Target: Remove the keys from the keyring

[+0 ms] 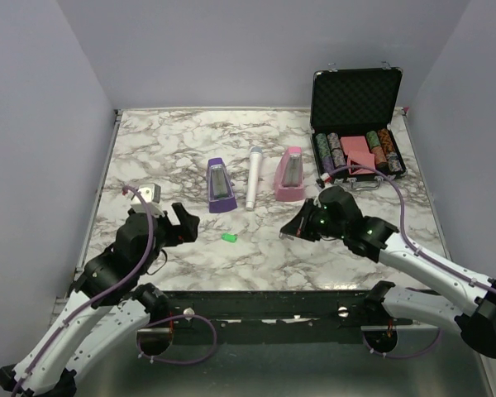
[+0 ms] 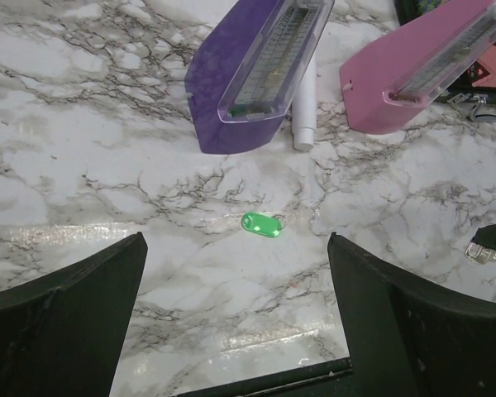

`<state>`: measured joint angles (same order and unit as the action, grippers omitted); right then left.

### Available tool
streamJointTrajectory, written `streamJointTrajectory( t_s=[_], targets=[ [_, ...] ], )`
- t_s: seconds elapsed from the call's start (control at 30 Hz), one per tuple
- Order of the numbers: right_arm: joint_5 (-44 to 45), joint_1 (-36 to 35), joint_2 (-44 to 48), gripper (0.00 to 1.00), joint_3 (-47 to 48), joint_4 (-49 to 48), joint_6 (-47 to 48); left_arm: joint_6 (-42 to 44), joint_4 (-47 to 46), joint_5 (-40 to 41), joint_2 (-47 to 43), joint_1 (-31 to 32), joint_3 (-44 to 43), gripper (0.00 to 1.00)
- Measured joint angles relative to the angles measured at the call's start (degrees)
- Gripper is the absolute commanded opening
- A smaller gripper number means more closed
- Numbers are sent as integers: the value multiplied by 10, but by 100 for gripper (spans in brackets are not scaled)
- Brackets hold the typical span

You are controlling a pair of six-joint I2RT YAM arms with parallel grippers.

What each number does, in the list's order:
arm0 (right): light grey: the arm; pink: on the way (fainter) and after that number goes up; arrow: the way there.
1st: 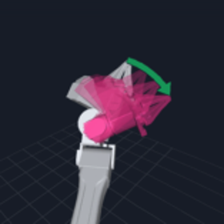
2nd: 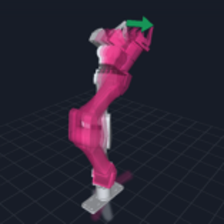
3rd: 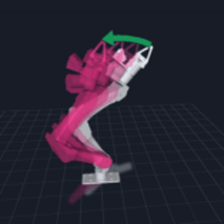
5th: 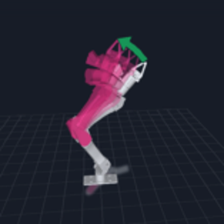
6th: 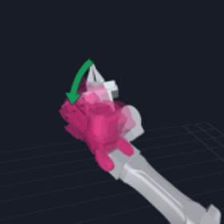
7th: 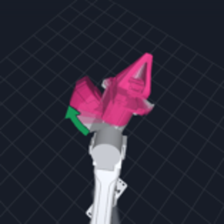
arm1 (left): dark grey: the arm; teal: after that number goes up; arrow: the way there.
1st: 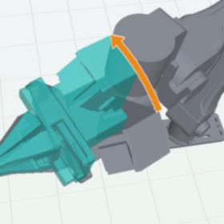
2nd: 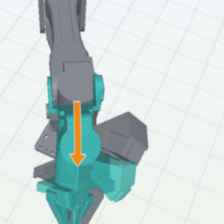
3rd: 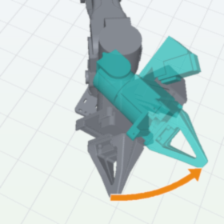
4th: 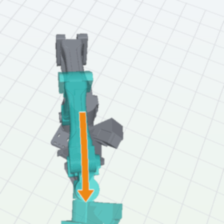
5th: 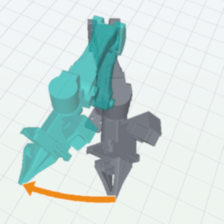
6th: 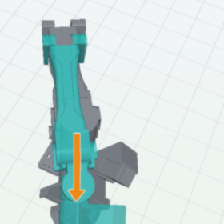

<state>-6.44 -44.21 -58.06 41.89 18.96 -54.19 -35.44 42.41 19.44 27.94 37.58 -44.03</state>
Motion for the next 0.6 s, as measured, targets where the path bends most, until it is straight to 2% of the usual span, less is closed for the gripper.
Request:
streamJointTrajectory(
  t_s=[0.27, 0.43, 0.6],
  targets=[
    [77, 0, 22, 1, -62, -17, -66, 24, -9, 20, -123, 0, 39, 99],
    [108, 0, 12, 1, -99, -52, -100, 41, 0, 37, -149, 0, 33, 99],
    [120, 0, -39, 1, -127, -119, -125, 56, 7, 46, -170, 0, 33, 99]
  ],
)
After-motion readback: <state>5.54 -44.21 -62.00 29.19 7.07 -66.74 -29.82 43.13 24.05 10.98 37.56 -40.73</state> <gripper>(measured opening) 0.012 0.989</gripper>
